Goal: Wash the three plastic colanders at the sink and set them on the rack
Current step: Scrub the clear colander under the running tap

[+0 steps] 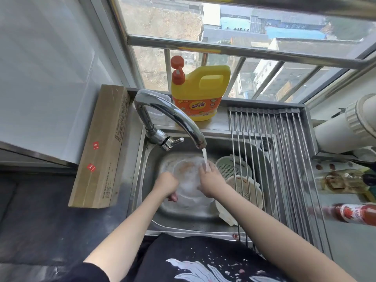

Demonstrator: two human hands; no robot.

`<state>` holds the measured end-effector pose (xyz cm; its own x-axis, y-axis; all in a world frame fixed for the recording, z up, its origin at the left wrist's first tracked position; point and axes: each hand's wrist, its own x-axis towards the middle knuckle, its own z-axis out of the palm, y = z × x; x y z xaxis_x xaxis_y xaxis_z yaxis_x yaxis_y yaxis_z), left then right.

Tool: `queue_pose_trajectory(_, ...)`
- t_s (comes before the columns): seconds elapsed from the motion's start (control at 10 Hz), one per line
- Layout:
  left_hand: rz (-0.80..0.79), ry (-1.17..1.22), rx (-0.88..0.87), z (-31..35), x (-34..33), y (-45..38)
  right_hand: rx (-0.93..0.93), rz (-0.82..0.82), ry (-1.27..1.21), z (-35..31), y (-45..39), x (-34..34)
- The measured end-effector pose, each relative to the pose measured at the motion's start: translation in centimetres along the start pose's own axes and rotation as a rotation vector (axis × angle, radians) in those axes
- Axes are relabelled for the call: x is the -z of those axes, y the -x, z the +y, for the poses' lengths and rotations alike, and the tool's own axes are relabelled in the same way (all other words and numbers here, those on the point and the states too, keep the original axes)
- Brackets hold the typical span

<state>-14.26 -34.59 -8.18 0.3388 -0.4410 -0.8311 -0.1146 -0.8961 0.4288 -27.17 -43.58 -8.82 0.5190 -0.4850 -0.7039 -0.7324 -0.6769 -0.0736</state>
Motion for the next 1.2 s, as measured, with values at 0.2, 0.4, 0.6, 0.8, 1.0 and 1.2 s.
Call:
queue_pose_trajectory(0.2,0.033,-0.01,-0.118,0.1,0.3,0.7,0.237,-0.201,-0.182,-2.8,0.8,0.4)
queue_pose_trajectory(0.4,0.061,-0.031,-0.183,0.4,0.0,1.2,0.19,-0.222,0.195,-1.5,1.1,1.2)
queue_pose_trajectory(0.6,0.134,-0.117,-0.196,-0.3,0.7,1.8,0.444,-0.084,0.526,0.6,0.9,1.7)
queue_pose_trajectory(0.8,0.399,-0.269,-0.318,0.4,1.2,1.6,-0.112,-0.052,0.479,-0.9,0.6,0.4)
queue_pose_trajectory(1.0,0.483,-0.284,-0.38,0.8,1.0,1.0,0.05,-0.19,0.395,-1.9,1.8,0.1)
queue_pose_trajectory(1.2,0.497,-0.245,-0.326,0.1,0.6,1.5,0.317,0.013,0.236,2.0,3.1,-0.5)
